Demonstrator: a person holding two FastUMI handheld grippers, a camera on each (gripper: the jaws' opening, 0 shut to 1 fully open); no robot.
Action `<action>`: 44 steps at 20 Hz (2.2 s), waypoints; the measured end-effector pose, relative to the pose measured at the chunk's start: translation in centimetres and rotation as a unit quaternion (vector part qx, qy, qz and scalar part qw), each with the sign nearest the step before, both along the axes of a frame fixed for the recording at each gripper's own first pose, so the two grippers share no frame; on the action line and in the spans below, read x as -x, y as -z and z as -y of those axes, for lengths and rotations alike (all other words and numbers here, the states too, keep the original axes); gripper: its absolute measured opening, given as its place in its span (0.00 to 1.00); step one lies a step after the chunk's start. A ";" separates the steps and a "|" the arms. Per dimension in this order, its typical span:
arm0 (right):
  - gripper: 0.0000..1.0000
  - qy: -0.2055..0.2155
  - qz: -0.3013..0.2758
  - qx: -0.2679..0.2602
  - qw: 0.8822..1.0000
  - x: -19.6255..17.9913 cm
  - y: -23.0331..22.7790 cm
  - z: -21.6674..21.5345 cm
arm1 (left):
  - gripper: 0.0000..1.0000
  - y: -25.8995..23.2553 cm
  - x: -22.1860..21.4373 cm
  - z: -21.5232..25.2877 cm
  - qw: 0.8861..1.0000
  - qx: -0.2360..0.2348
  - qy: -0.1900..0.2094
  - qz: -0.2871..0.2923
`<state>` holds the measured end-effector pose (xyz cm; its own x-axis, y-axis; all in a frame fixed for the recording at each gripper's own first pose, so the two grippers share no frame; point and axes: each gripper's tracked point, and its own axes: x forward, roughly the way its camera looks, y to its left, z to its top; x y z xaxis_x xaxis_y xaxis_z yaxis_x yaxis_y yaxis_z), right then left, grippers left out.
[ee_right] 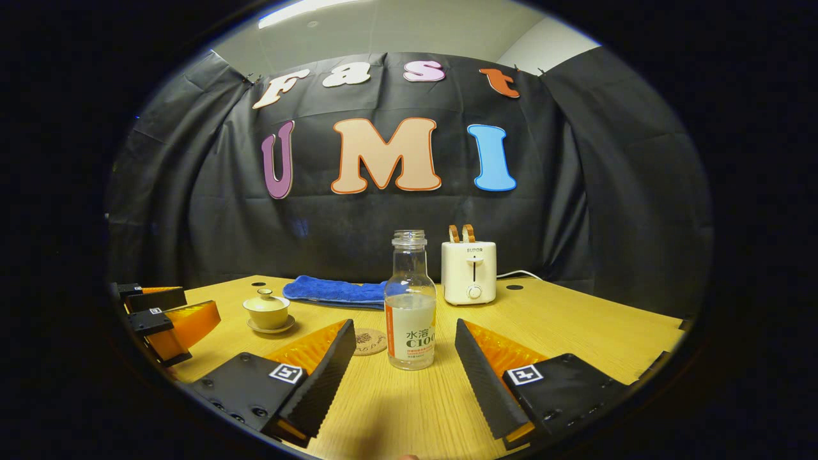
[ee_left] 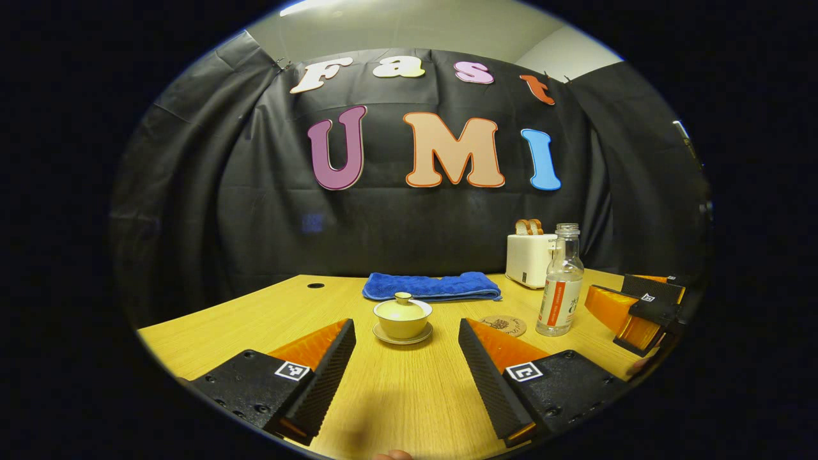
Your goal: Open the teacup lid with one hand, grasp the water bottle and pour water into the teacup with the other hand; after pouring, place the water bottle on the coaster and then close the teacup lid.
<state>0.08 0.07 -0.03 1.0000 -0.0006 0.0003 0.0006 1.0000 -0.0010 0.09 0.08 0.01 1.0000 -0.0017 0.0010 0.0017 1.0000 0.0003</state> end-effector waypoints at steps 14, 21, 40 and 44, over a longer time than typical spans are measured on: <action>0.99 0.000 0.000 0.000 1.000 0.0 0.0 -0.1 | 0.95 0.0 -0.9 0.2 1.000 0.000 0.009 0.003; 0.99 0.002 -0.001 0.000 1.000 0.0 -0.1 0.0 | 0.95 0.2 -7.5 -0.3 1.000 -0.002 0.010 0.002; 0.99 0.014 -0.001 -0.002 1.000 -1.9 0.0 3.3 | 0.94 3.2 -18.0 -1.3 0.996 -0.026 -0.015 -0.087; 0.99 0.012 0.000 -0.001 1.000 -1.8 0.0 3.4 | 0.70 2.9 -17.9 -1.8 0.996 -0.027 -0.024 -0.086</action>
<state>1.90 -3.33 -0.04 0.9997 -0.0252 -0.0002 0.0252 0.9997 0.0006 18.00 1.89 -2.94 0.9842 0.0507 -0.1695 -0.0414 0.9975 0.0579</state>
